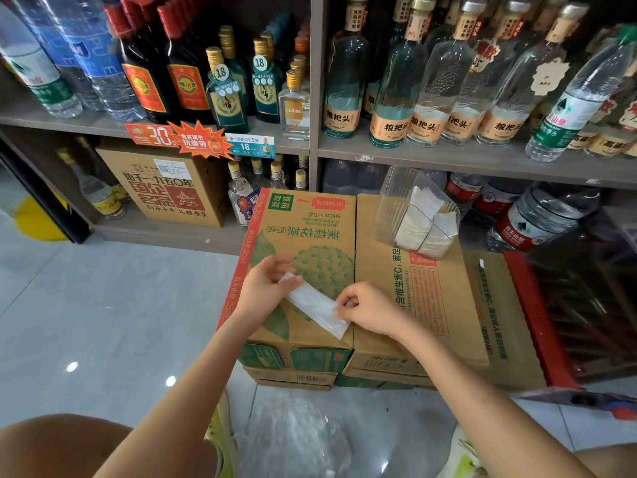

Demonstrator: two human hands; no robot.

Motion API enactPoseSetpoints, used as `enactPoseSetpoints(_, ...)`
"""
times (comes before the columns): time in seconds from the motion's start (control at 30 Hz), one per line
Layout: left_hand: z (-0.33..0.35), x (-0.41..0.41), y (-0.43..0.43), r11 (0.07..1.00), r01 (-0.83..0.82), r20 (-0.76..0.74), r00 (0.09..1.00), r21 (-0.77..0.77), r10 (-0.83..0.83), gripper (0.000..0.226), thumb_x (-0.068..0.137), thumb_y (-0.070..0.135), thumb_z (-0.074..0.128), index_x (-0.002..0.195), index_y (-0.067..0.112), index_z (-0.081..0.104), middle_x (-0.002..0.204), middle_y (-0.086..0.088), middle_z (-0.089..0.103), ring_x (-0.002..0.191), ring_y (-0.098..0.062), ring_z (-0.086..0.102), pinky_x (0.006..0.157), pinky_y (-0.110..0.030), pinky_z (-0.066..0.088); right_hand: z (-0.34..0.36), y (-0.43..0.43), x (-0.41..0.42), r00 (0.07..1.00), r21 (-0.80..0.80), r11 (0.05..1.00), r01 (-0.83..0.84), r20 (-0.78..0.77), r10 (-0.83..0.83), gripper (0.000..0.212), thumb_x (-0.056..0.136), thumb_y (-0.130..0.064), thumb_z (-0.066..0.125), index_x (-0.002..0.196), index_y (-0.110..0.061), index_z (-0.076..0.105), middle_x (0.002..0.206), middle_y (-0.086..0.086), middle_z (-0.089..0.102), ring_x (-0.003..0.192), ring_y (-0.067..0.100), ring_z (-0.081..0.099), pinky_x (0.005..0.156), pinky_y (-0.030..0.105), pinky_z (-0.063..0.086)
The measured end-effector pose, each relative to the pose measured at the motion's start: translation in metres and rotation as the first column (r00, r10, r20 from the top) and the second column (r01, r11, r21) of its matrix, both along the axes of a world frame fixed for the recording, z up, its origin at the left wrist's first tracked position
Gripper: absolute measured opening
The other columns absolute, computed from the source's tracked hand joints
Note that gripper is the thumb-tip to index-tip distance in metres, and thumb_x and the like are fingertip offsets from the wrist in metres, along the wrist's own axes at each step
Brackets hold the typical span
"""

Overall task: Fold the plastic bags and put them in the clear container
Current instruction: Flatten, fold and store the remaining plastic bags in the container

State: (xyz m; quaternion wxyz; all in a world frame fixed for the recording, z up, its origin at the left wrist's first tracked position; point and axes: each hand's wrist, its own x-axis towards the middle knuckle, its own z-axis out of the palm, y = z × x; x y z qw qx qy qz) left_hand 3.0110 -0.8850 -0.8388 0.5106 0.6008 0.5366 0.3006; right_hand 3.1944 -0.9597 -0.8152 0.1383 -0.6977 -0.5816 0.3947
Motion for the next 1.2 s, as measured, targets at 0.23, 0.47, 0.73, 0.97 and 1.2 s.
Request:
enactPoseSetpoints(0.23, -0.008, 0.010, -0.005, 0.982, -0.083, -0.152, 0.982, 0.170, 0.110, 0.029, 0.087, 0.004, 0.066, 0.114, 0.011, 0.063, 0.086, 0.006, 0.060, 0.081, -0.008, 0.057, 0.062, -0.005, 0.041, -0.007, -0.014, 0.000, 0.992, 0.146, 0.981, 0.127, -0.033, -0.123, 0.028, 0.091, -0.021, 0.061, 0.119, -0.019, 0.063, 0.101, -0.007, 0.062, 0.085, 0.005, 0.056, 0.071, 0.017, 0.044)
enactPoseSetpoints(0.47, -0.011, 0.015, -0.009, 0.970, -0.120, -0.207, 0.964, 0.211, 0.164, 0.027, 0.089, 0.006, 0.062, 0.116, 0.009, 0.063, 0.101, -0.004, 0.065, 0.087, -0.012, 0.054, 0.066, -0.017, 0.039, -0.026, -0.029, -0.023, 0.892, 0.737, 0.674, 0.052, 0.269, -0.362, 0.032, 0.091, -0.023, 0.047, 0.109, -0.014, 0.071, 0.106, -0.002, 0.069, 0.089, 0.020, 0.061, 0.071, 0.028, 0.051)
enactPoseSetpoints(0.73, -0.012, 0.020, -0.010, 0.963, -0.141, -0.245, 0.949, 0.229, 0.197, 0.024, 0.091, 0.007, 0.058, 0.114, 0.009, 0.063, 0.108, -0.007, 0.066, 0.096, -0.020, 0.059, 0.077, -0.025, 0.042, -0.041, -0.019, -0.020, 0.895, 0.604, 0.789, -0.112, 0.406, -0.184, 0.042, 0.096, -0.030, 0.034, 0.119, -0.014, 0.066, 0.124, 0.002, 0.065, 0.117, 0.024, 0.060, 0.103, 0.044, 0.040)
enactPoseSetpoints(0.97, -0.007, 0.016, -0.008, 0.946, -0.157, -0.296, 0.924, 0.282, 0.242, 0.021, 0.089, 0.015, 0.064, 0.109, 0.011, 0.065, 0.106, -0.006, 0.062, 0.098, -0.023, 0.058, 0.080, -0.030, 0.044, -0.051, -0.024, -0.013, 0.877, 0.370, 0.909, -0.193, 0.480, -0.009, 0.086, 0.088, -0.055, -0.019, 0.146, -0.022, 0.035, 0.152, -0.010, 0.027, 0.145, 0.011, 0.014, 0.119, 0.038, -0.005)
enactPoseSetpoints(1.2, -0.021, 0.013, -0.039, 0.546, 0.606, -0.680, 0.728, 0.579, -0.088, 0.044, 0.099, 0.026, 0.034, 0.127, 0.004, 0.060, 0.135, -0.012, 0.057, 0.130, -0.028, 0.049, 0.116, -0.034, 0.022, -0.045, -0.023, -0.015, 0.871, 0.320, 0.926, -0.202, 0.491, 0.021, 0.079, 0.089, -0.055, -0.016, 0.150, -0.024, 0.024, 0.156, -0.012, 0.016, 0.143, 0.004, -0.002, 0.117, 0.035, -0.013)
